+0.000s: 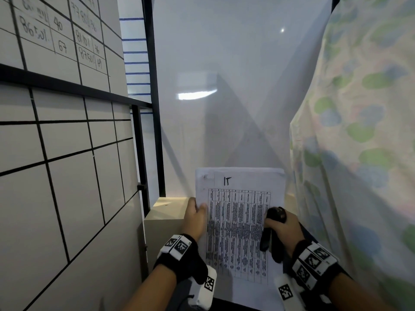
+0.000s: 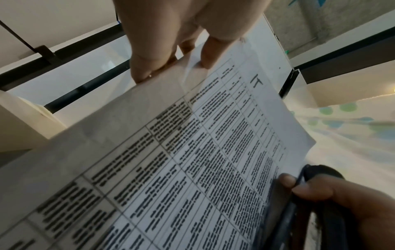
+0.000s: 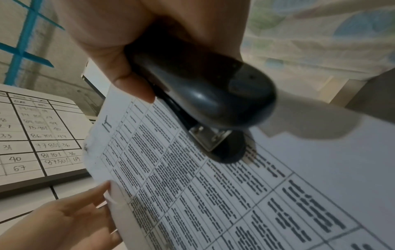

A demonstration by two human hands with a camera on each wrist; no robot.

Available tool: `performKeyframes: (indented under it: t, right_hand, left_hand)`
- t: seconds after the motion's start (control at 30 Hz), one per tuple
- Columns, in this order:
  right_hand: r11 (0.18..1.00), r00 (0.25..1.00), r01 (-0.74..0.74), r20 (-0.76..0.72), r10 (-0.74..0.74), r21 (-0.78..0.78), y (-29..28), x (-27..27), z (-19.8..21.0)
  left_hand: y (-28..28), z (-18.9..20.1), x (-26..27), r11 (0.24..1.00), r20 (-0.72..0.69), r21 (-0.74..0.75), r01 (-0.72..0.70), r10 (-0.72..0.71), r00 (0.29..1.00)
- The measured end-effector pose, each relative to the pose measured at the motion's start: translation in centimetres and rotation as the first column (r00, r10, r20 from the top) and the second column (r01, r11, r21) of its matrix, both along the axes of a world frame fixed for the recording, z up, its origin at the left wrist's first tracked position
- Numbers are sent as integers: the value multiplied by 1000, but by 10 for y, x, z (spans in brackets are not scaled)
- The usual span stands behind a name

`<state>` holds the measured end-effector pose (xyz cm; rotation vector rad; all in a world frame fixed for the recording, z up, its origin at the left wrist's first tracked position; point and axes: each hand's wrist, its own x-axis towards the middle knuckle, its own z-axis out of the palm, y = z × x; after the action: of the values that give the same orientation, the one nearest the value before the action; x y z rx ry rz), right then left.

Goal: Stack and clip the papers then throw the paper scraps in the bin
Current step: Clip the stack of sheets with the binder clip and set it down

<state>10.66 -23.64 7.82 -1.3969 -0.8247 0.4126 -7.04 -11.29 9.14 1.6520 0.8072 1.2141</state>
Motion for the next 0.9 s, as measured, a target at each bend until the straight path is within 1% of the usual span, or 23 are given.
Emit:
performKeyframes:
  t: [0.1,0.2,0.3,0.37,0.47,0.57,0.63,0.73,0.8,0.9]
  right_hand:
    - [998,998,29,-49,-27,53,5,2,-1]
    - [997,999,7,-42,-4,80,3,1,-4]
    - [999,1000,-21,17,21,29,-4,-5,-8]
    - [999,999,-38,19,37,11,-5,-7,-11]
    - [1000,1000,-8,25,8,11,-3,-4,-11]
    - [999,999,16,28,-17,35,2,-2,-10]
    - [998,999,26,23,-28,63,1,-3,-7]
    - [994,1000,4,2,-4,109,-2,-3,-2]
    - [993,999,-45,10,44,109,-6,-2,-2]
    - [995,998,-66,2,66,70,-7,3,-8]
  left_hand:
    - [-8,6,1,996,-3,88,-33,34,999]
    - [-14,5,-2,997,40,70,-19,17,999]
    - [-16,-5,-5,999,110,33,21,-24,994]
    - [-15,-7,-6,999,79,46,9,-13,997]
    - [-13,2,-4,998,47,60,11,-13,999]
    - [-15,7,-2,995,41,98,-30,26,999]
    - [-17,8,-1,995,61,96,-41,35,998]
    - [-20,8,-3,996,86,84,-21,14,996]
    - [-22,5,-6,997,94,80,-11,3,996]
    - [-24,-2,-7,995,42,93,33,-37,998]
